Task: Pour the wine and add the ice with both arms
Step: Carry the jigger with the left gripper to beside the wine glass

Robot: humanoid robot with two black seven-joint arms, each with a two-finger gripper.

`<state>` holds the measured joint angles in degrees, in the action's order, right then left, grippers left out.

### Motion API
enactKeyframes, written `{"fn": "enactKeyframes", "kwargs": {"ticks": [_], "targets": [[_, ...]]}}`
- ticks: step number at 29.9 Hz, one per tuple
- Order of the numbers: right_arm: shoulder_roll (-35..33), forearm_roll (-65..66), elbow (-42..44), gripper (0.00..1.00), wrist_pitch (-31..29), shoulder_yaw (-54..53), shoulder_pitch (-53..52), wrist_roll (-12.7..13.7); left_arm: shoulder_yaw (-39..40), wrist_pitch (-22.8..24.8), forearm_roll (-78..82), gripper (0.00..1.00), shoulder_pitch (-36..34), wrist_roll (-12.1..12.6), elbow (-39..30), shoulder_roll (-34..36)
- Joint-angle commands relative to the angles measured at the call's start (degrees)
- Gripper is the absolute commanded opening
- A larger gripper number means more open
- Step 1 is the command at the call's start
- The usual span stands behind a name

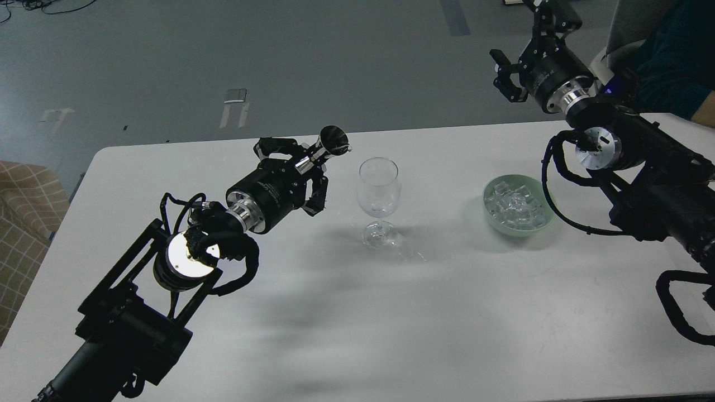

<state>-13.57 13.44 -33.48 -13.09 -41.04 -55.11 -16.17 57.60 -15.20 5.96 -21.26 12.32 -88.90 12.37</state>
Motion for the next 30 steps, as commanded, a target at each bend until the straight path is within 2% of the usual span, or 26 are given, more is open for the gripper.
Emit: {"fn": "enactKeyframes", "kwargs": {"ticks": [1,7,11,14,21,26,30], "targets": [[-0.05,0.0,0.0,1.0,-0.1,-0.01,0.0,0.0,-0.39,-1.76,0.1,0.0,-1.06,0.16,0.04,-1.56],[-0.05,0.0,0.0,1.0,-0.1,-0.01,0.36,0.0,-1.09,-2.91,2.21,0.0,-2.56,0.25,0.04,-2.18],[-0.05,0.0,0.08,1.0,-0.1,-0.01,0.44,0.0,-2.49,-5.8,7.21,0.0,-3.61,2.53,0.04,-2.26],[-0.05,0.0,0.08,1.0,-0.18,0.08,0.44,0.0,-2.67,-6.77,8.88,0.0,-3.7,2.71,0.04,-2.35],[-0.05,0.0,0.08,1.0,-0.1,-0.01,0.44,0.0,-2.67,-6.95,12.75,0.0,-3.87,2.62,0.04,-2.26],[-0.05,0.0,0.08,1.0,-0.1,0.08,0.44,0.0,-2.67,-7.74,15.48,0.0,-3.96,4.46,-0.22,-2.26],[-0.05,0.09,0.08,1.0,-0.1,-0.01,0.44,0.0,-2.76,-8.44,15.83,0.0,-4.23,4.55,-1.01,-2.26]]}}
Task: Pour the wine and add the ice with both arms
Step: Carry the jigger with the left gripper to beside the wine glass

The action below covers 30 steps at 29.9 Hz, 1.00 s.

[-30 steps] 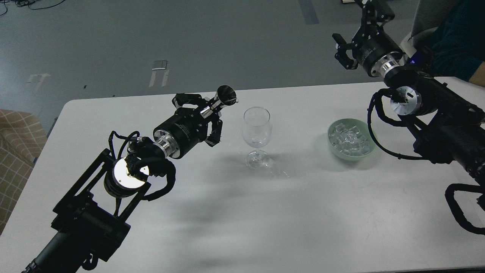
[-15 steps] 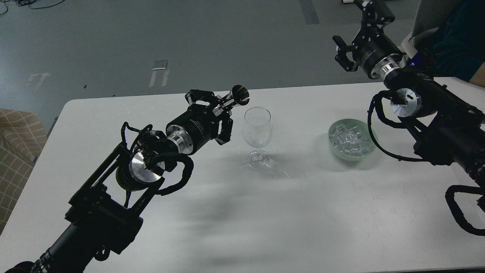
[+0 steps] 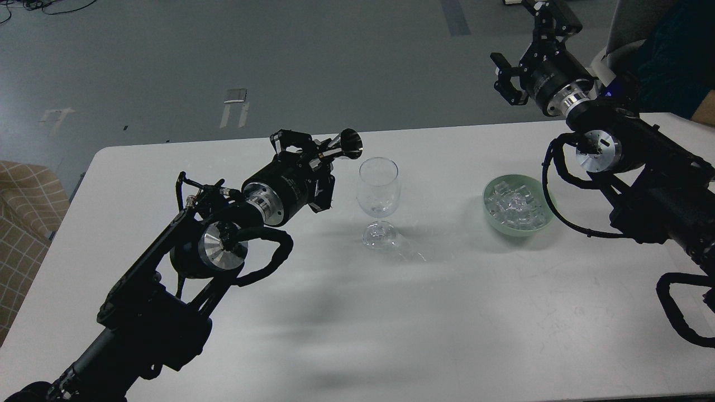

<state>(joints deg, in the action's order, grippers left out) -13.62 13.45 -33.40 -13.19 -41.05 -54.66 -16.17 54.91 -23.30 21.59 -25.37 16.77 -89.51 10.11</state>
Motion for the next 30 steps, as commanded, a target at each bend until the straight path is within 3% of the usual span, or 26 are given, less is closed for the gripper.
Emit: {"fn": "enactKeyframes", "kwargs": {"ticks": [1,4,8,17,30], "targets": [[0.0,0.0,0.0,1.0,0.01,0.0,-0.01,0.0,-0.06,-0.43,0.3,0.0,-0.12,0.11,-0.49,0.0],[0.0,0.0,0.0,1.0,0.01,0.0,-0.01,0.0,-0.15,-0.96,1.61,0.0,-0.21,0.37,-0.76,0.0],[0.0,0.0,0.0,1.0,0.01,0.0,-0.01,0.0,-0.15,-1.75,4.77,0.0,-0.38,2.57,-1.46,0.0],[0.0,0.0,-0.09,1.0,0.01,0.0,-0.01,0.0,-1.38,-2.19,10.49,0.0,-0.82,3.18,-1.55,0.09],[0.0,0.0,-0.09,1.0,0.01,0.09,-0.01,0.0,-3.48,-2.19,18.74,0.0,-1.26,7.31,-2.43,0.61]]}}
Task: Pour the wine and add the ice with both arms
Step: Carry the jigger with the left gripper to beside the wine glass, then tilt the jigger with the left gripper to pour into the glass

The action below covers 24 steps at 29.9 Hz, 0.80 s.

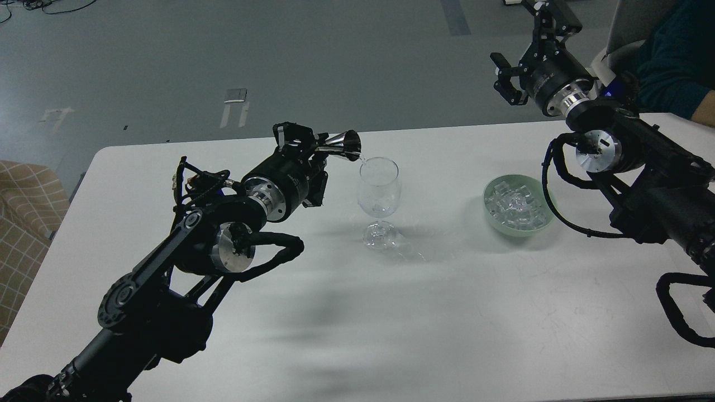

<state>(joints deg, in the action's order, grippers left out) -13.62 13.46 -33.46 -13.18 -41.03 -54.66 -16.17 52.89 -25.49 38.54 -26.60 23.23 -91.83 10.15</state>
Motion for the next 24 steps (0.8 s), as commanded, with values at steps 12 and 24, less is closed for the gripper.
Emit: {"fn": "enactKeyframes", "kwargs": {"ticks": [12,24], "targets": [[0.0,-0.01,0.06,1.0,0.0,0.07,0.26,0.0,-2.44,0.0,8.74,0.0,-0.64,2.96,-0.81,0.57],[-0.09,0.08,0.06,1.0,0.0,-0.02,1.05,0.0,-3.93,0.09,12.44,0.0,-2.05,4.77,-1.69,1.28]]}}
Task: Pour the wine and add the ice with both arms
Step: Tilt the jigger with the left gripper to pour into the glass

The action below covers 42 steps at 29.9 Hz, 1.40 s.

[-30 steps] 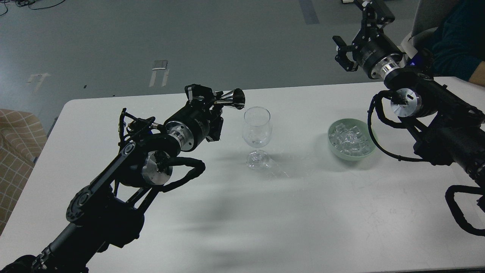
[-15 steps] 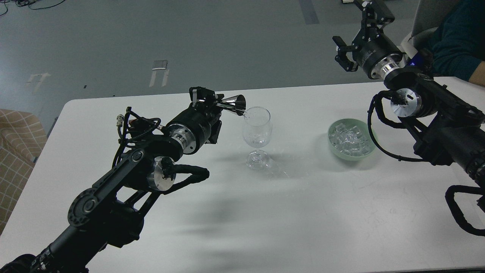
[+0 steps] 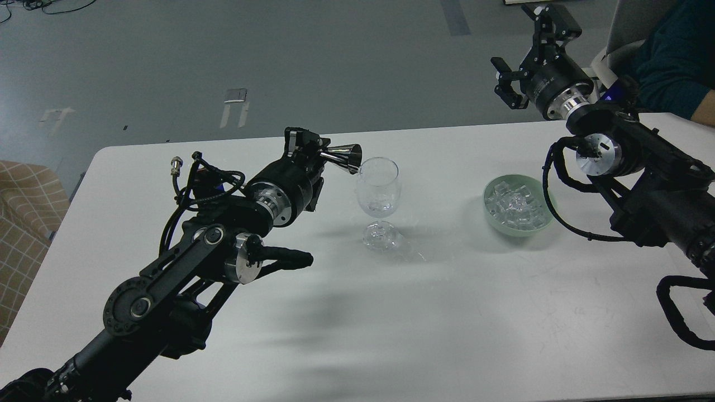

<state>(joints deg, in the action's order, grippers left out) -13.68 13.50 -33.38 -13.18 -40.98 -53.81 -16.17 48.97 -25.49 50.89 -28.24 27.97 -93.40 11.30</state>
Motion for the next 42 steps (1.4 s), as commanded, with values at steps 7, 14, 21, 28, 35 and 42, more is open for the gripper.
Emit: {"fn": "enactKeyframes", "kwargs": {"ticks": [7,14,21,28,35,42], "targets": [[-0.03,0.03,0.07,1.0,0.0,-0.06,0.37,0.0,-0.19,0.09,0.26,0.0,-2.78,0.03,-0.2,1.88],[0.06,0.03,0.07,1.0,0.0,0.02,0.37,0.0,-5.9,0.09,2.28,0.0,-6.65,0.03,-2.05,6.46],[-0.03,0.03,0.07,1.0,0.0,-0.06,0.63,0.0,-5.65,0.09,3.17,0.0,-6.65,0.03,-2.49,6.38],[-0.03,0.03,-0.02,1.0,-0.18,0.03,0.64,0.0,7.51,-0.97,-19.55,0.01,-3.93,0.03,-1.87,4.35],[-0.03,0.03,-0.02,1.0,-0.18,-0.06,0.64,0.09,22.89,6.32,-38.57,0.04,3.27,-0.72,2.51,3.74],[-0.03,0.29,-0.01,1.0,-0.18,0.02,0.64,0.09,31.34,15.62,-41.57,0.12,9.68,-5.11,12.18,-0.74]]}}
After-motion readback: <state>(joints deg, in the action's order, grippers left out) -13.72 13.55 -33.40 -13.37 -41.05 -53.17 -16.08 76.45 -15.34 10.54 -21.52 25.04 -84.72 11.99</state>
